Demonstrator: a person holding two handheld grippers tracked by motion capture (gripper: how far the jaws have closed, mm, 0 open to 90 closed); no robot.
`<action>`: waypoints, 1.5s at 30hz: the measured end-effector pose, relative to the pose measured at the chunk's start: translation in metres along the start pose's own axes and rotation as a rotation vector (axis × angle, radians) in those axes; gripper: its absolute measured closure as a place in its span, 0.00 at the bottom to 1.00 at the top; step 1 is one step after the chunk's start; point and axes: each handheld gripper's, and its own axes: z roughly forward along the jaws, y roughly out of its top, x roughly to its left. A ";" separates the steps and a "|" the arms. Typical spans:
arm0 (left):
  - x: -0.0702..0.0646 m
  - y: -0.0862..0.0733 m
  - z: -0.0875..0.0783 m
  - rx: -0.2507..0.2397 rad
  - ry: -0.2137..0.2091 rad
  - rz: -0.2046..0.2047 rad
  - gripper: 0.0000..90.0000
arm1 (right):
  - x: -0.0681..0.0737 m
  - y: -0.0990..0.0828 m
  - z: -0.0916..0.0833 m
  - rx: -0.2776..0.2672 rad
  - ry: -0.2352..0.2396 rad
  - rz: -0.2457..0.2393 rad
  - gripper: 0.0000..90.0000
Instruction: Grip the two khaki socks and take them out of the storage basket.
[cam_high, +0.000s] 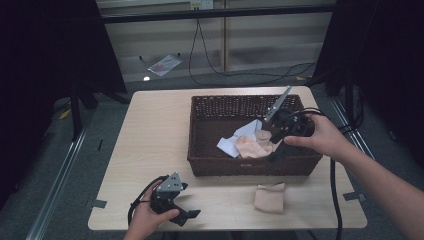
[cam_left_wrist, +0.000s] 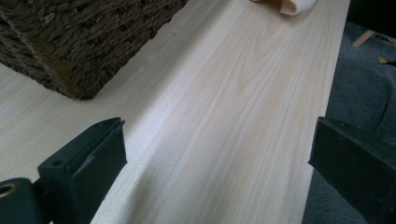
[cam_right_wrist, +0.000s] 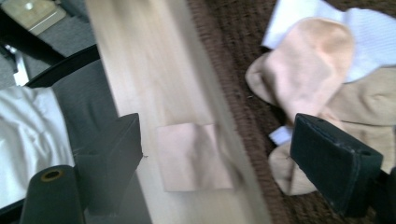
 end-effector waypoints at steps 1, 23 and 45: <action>0.000 0.000 0.000 -0.001 -0.001 0.000 0.04 | -0.004 0.000 0.001 -0.003 -0.001 0.008 0.16; 0.001 0.000 -0.002 -0.012 0.007 -0.005 0.04 | -0.059 0.009 0.036 0.021 -0.063 0.132 0.11; 0.002 -0.001 -0.005 -0.009 0.016 0.004 0.04 | -0.080 0.010 0.090 0.072 -0.080 0.173 0.23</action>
